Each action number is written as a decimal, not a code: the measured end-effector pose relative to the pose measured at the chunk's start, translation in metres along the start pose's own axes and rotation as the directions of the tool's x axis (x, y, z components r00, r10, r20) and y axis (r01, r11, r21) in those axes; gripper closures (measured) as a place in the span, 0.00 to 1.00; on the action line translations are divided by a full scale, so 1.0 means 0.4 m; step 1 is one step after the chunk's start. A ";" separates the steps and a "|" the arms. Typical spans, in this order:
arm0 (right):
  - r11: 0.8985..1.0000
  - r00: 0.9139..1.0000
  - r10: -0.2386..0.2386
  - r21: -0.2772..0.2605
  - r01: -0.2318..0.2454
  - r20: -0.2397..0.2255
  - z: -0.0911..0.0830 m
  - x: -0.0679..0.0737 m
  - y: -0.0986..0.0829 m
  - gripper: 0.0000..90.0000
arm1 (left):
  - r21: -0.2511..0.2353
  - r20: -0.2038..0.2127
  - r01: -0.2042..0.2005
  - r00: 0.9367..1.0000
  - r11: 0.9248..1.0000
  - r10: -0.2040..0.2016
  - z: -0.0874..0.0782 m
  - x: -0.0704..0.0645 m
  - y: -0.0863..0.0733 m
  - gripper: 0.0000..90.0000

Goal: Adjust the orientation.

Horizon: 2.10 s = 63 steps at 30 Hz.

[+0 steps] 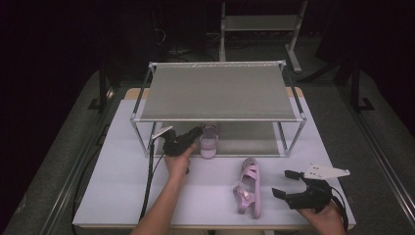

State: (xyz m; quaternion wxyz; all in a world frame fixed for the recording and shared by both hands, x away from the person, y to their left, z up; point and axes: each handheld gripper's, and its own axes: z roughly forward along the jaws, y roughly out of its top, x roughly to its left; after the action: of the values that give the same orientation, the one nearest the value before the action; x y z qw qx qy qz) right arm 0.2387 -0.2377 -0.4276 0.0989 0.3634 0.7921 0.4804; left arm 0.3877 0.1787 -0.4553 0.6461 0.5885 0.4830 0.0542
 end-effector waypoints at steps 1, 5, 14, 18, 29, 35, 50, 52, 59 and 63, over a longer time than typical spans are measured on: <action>1.000 1.000 0.000 0.001 0.000 0.000 0.000 0.000 0.000 0.18 | 0.002 0.000 0.000 1.000 1.000 0.000 -0.004 0.000 0.002 0.84; 1.000 1.000 -0.001 0.000 0.001 -0.002 0.001 0.001 0.002 0.18 | 0.005 -0.017 -0.004 1.000 1.000 0.004 -0.022 -0.001 0.003 0.80; 1.000 1.000 0.001 -0.008 -0.001 -0.014 0.004 0.006 0.006 0.20 | 0.014 -0.011 -0.006 1.000 1.000 0.006 -0.061 -0.008 -0.012 0.72; 1.000 0.999 -0.008 -0.009 0.008 -0.031 0.008 0.013 0.010 0.24 | 0.023 -0.004 -0.023 1.000 0.999 0.023 -0.077 -0.019 -0.013 0.70; 0.999 0.997 -0.038 -0.041 0.035 -0.070 -0.003 0.030 0.022 0.37 | 0.047 0.009 -0.061 0.998 0.997 0.061 -0.125 -0.045 -0.017 0.63; 0.997 0.994 -0.053 -0.055 0.048 -0.100 -0.005 0.040 0.031 0.47 | 0.039 0.020 -0.067 0.998 0.997 0.066 -0.149 -0.055 -0.021 0.61; 0.994 0.981 -0.104 -0.051 0.097 -0.162 0.011 0.083 0.052 0.77 | 0.102 0.087 -0.114 0.991 0.988 0.106 -0.195 -0.096 -0.043 0.54; 0.993 0.980 -0.110 -0.048 0.104 -0.163 0.014 0.086 0.053 0.78 | 0.107 0.089 -0.116 0.990 0.988 0.107 -0.197 -0.097 -0.044 0.53; 0.992 0.975 -0.128 -0.020 0.126 -0.179 0.036 0.104 0.059 0.83 | 0.121 0.095 -0.126 0.989 0.985 0.115 -0.231 -0.105 -0.045 0.46; 0.991 0.975 -0.134 -0.012 0.134 -0.179 0.047 0.112 0.062 0.84 | 0.129 0.098 -0.139 0.987 0.982 0.127 -0.251 -0.106 -0.045 0.42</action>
State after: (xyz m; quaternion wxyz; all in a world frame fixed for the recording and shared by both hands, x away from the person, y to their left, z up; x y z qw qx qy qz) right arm 0.2281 -0.1877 -0.4080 0.0594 0.2643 0.8205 0.5034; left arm 0.2872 0.2173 -0.4301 0.6205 0.6639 0.4156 0.0382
